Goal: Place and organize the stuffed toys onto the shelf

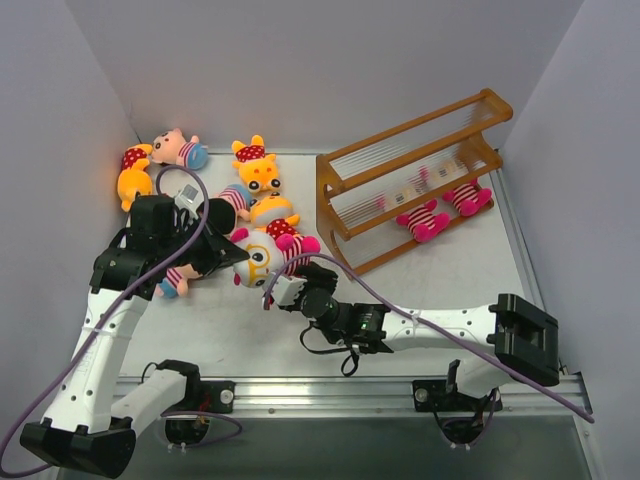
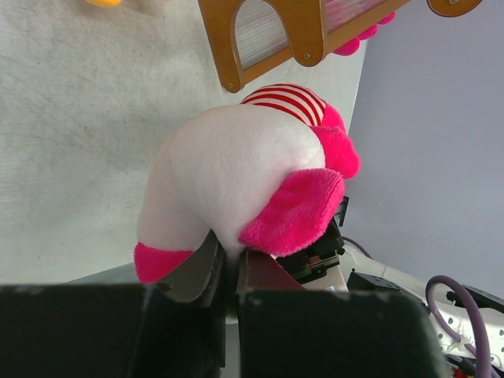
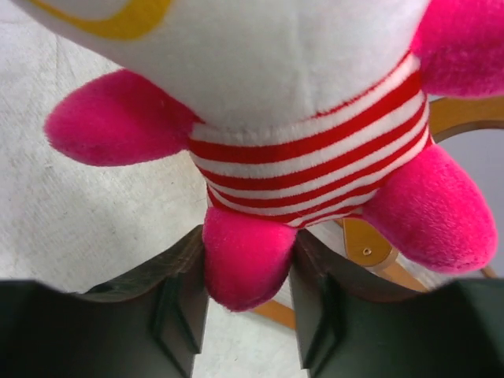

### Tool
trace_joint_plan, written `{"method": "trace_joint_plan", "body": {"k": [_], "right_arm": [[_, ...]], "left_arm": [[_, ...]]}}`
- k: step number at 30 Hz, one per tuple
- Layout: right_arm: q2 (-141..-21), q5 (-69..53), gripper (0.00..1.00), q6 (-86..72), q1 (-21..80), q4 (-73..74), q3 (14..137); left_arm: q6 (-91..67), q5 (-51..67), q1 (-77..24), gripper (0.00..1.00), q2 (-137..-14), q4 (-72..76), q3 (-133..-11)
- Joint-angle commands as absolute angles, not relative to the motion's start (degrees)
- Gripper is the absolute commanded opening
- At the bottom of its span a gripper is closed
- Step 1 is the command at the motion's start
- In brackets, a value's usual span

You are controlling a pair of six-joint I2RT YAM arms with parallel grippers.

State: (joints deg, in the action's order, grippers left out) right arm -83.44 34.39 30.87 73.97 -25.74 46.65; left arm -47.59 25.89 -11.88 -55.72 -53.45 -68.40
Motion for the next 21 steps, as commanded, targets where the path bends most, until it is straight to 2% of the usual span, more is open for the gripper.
{"method": "trace_joint_plan", "body": {"k": [1,2,5,6,7,11,13,14,18,21], "right_arm": [[-82.97,36.13,0.38,30.85,74.09,-29.27,46.14],[-81.92,35.17,0.22,30.68,74.18,-28.4,46.14],[-79.82,31.48,0.03,29.27,74.18,-26.11,46.49],[-79.2,30.59,0.0,28.83,74.27,-23.93,46.58],[-78.67,28.06,0.0,27.87,74.18,-22.6,47.37],[-75.68,21.63,0.0,25.06,74.0,-12.43,50.0],[-74.8,19.7,0.0,23.65,74.0,-8.9,50.88],[-73.84,17.51,0.0,22.34,74.0,-5.31,51.76],[-71.63,13.54,0.0,19.34,74.0,3.23,53.35],[-70.67,10.83,0.0,17.59,74.09,10.0,54.92]], "left_arm": [[-47.55,27.78,-11.6,0.03,-54.84,-52.38,-71.19],[-47.29,27.69,-11.6,0.03,-54.93,-52.64,-71.28],[-46.5,26.81,-11.6,0.06,-55.11,-52.82,-71.1],[-46.32,26.63,-11.6,0.08,-55.19,-52.74,-71.1],[-46.14,26.46,-11.6,0.11,-55.2,-52.47,-70.76],[-45.27,24.79,-11.51,0.33,-55.55,-51.07,-70.23],[-45.0,24.43,-11.51,0.38,-55.9,-50.45,-70.05],[-44.65,24.0,-11.51,0.47,-55.99,-49.93,-69.87],[-43.68,22.42,-11.43,0.67,-56.95,-48.61,-69.96],[-42.63,20.66,-10.99,0.76,-57.39,-47.82,-70.48]]}}
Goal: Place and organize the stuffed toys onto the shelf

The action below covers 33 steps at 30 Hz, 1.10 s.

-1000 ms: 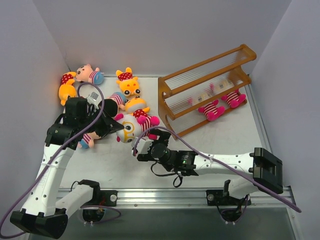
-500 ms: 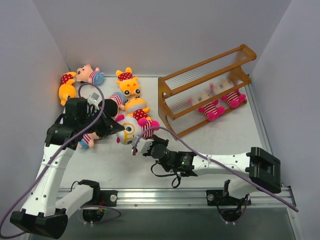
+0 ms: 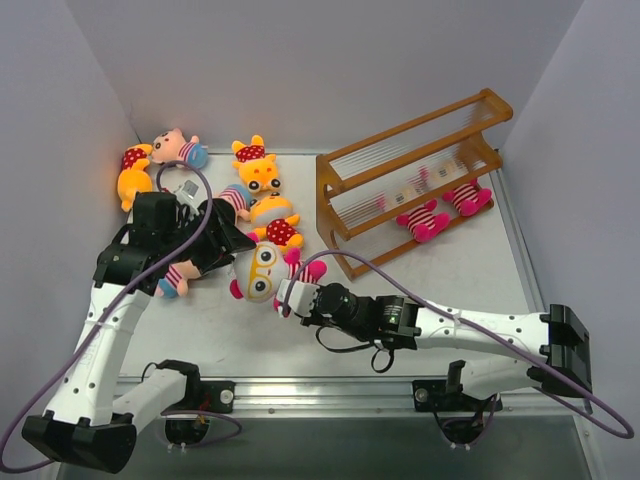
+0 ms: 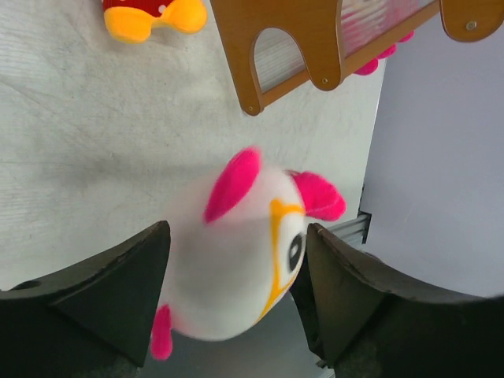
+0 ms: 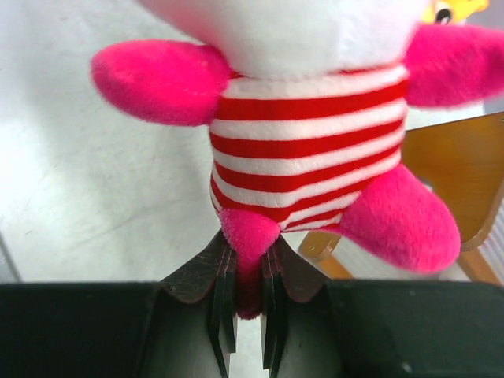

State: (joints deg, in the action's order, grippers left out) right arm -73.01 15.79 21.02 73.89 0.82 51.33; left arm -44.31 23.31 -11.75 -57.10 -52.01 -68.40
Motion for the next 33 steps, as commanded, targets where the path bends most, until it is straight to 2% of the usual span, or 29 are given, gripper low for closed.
{"method": "trace_joint_plan", "body": {"k": [1,5,7,19,25,33], "right_arm": [[-70.66,10.11,0.0,17.23,74.09,11.59,55.19],[-70.31,7.56,0.0,15.47,74.0,19.5,56.69],[-70.05,4.85,0.0,14.68,73.39,21.52,57.48],[-77.68,1.33,0.0,7.48,68.38,33.65,68.63],[-81.91,-4.21,0.0,2.03,66.45,43.06,75.23],[-89.11,-2.02,0.0,2.55,61.63,49.56,81.91]], "left_arm": [[-41.93,20.22,-10.73,0.79,-57.48,-47.81,-70.66],[-39.64,17.5,-9.06,0.86,-58.09,-47.81,-72.16],[-38.15,16.01,-7.39,0.87,-58.27,-47.9,-72.94],[-27.26,4.14,-3.25,0.88,-55.99,-47.64,-72.51],[-23.47,-1.93,-3.51,0.89,-54.14,-46.32,-68.3],[-21.89,-5.45,-5.89,0.89,-53.88,-42.28,-62.06]]}}
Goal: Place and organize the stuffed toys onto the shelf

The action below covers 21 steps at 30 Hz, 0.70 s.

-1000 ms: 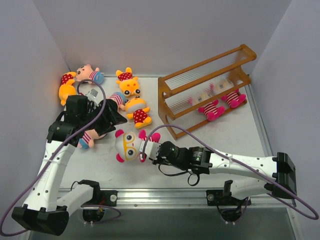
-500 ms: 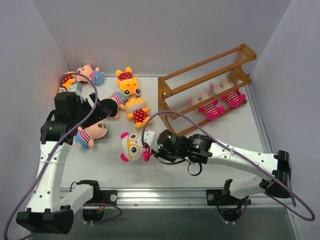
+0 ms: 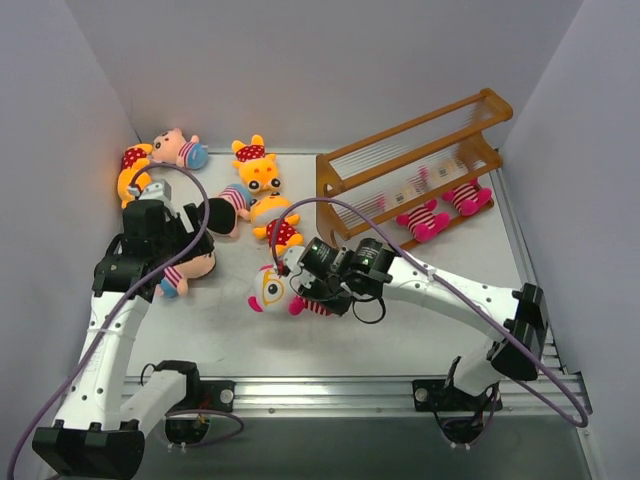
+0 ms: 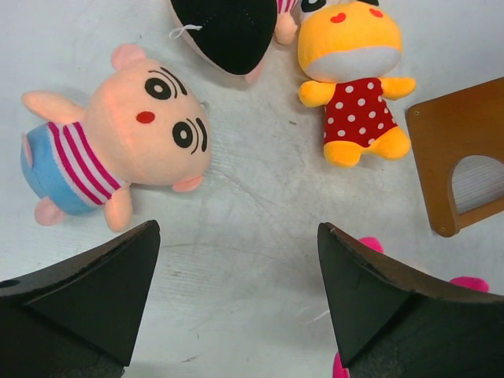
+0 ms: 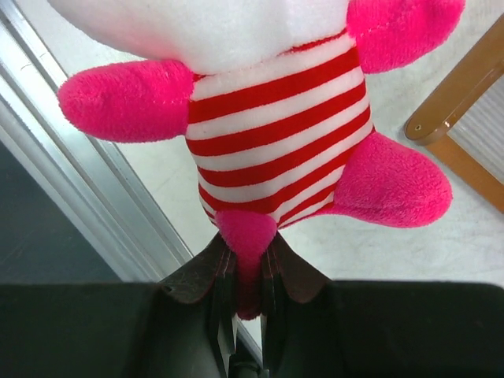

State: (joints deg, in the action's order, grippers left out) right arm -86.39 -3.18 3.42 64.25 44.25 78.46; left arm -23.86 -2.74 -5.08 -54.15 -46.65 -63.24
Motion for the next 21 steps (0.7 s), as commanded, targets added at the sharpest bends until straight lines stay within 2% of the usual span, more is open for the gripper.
{"method": "trace_joint_plan", "body": {"k": [1,6,11,21], "right_arm": [[-91.04,-2.11,0.0,2.11,60.92,50.35,82.87],[-93.43,-3.16,0.0,-1.91,58.98,50.19,82.8],[-92.64,-1.42,0.0,-10.08,56.69,50.8,77.46],[-80.43,2.63,0.0,-19.59,50.2,48.25,69.53]], "left_arm": [[-21.88,-5.97,-6.32,0.89,-53.79,-41.32,-60.92],[-21.71,-8.43,-8.26,0.89,-53.35,-38.15,-57.48],[-21.36,-11.07,-10.63,0.89,-53.61,-35.77,-54.24],[-19.69,-16.52,-13.71,0.89,-53.0,-35.07,-52.91]]}}
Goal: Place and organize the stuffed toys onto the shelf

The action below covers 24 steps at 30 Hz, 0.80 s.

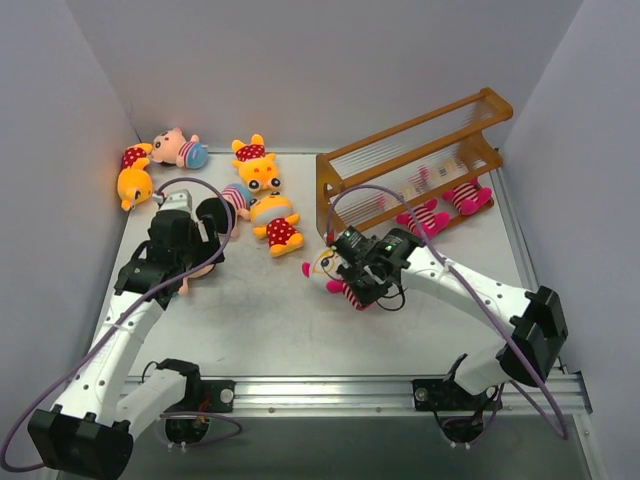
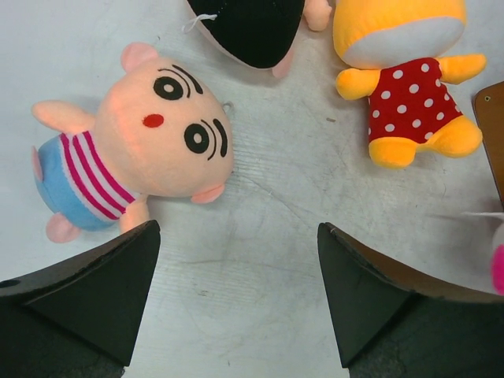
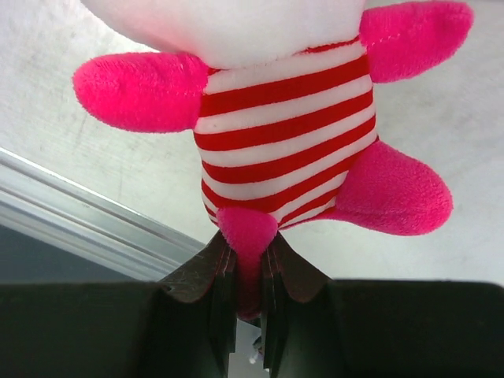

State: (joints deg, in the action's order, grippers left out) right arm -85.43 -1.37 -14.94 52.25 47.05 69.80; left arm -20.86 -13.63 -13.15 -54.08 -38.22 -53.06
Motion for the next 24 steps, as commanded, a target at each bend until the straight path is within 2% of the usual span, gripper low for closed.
{"method": "trace_joint_plan", "body": {"k": [1,10,24], "right_arm": [[-79.81,3.25,0.0,-19.95,49.49,48.25,69.35],[-77.08,3.08,0.0,-19.07,40.44,49.04,68.2],[-76.2,4.92,0.0,-19.6,39.2,50.99,66.8]], "left_arm": [[-19.69,-16.61,-13.97,0.89,-52.91,-35.07,-53.0],[-19.78,-17.49,-14.33,0.89,-52.21,-35.33,-52.73],[-19.69,-18.02,-14.24,0.89,-52.29,-35.33,-52.56]]}}
